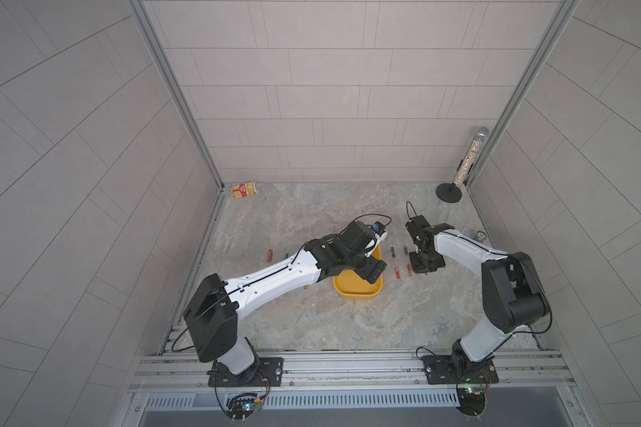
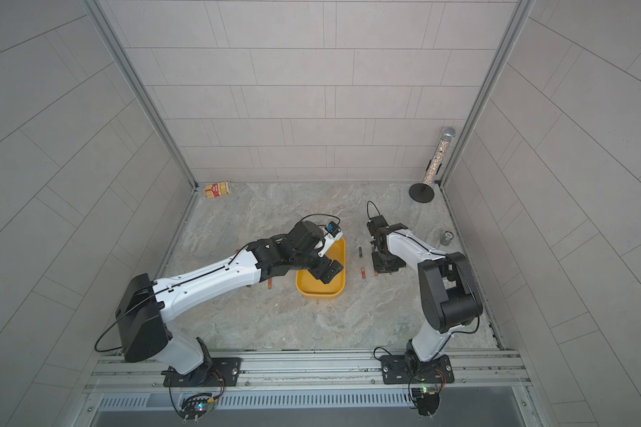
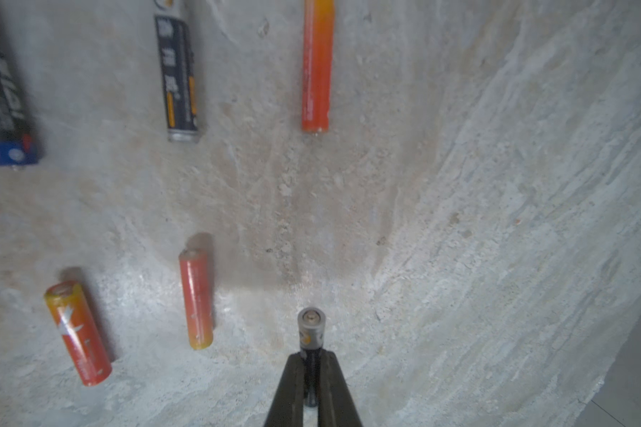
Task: Take the batteries out of the storage box
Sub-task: Place the battery at the center of the board.
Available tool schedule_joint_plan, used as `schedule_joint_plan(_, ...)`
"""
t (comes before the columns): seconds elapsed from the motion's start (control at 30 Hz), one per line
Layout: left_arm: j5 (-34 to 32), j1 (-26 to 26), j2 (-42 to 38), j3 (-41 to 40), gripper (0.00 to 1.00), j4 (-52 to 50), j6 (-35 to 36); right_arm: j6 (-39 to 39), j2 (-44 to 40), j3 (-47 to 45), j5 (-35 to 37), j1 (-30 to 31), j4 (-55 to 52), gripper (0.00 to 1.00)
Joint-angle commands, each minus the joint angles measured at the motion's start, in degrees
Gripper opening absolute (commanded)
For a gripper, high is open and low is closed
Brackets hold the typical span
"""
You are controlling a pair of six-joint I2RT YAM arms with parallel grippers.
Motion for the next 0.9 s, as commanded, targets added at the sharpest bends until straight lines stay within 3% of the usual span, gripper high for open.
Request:
schedule_joint_plan(0.0,-3.99,0.53,-2.61,-2.21,0.94,1.39,1.04,1.29,0.88,0.24,1.72,-0.12,2.15,0.0)
schedule_joint_plan(0.67,-6.5,2.82,-5.75,-6.51,0.95,3.12,-0.78,2.18,6.03,-0.29,1.74,-0.21,2.05,0.0)
schedule_joint_plan(0.87,-7.56,3.32,-6.41,-7.33,0.95,3.54,-1.15,2.58,6.03,-0.34,1.85,-0.25,1.7,0.18)
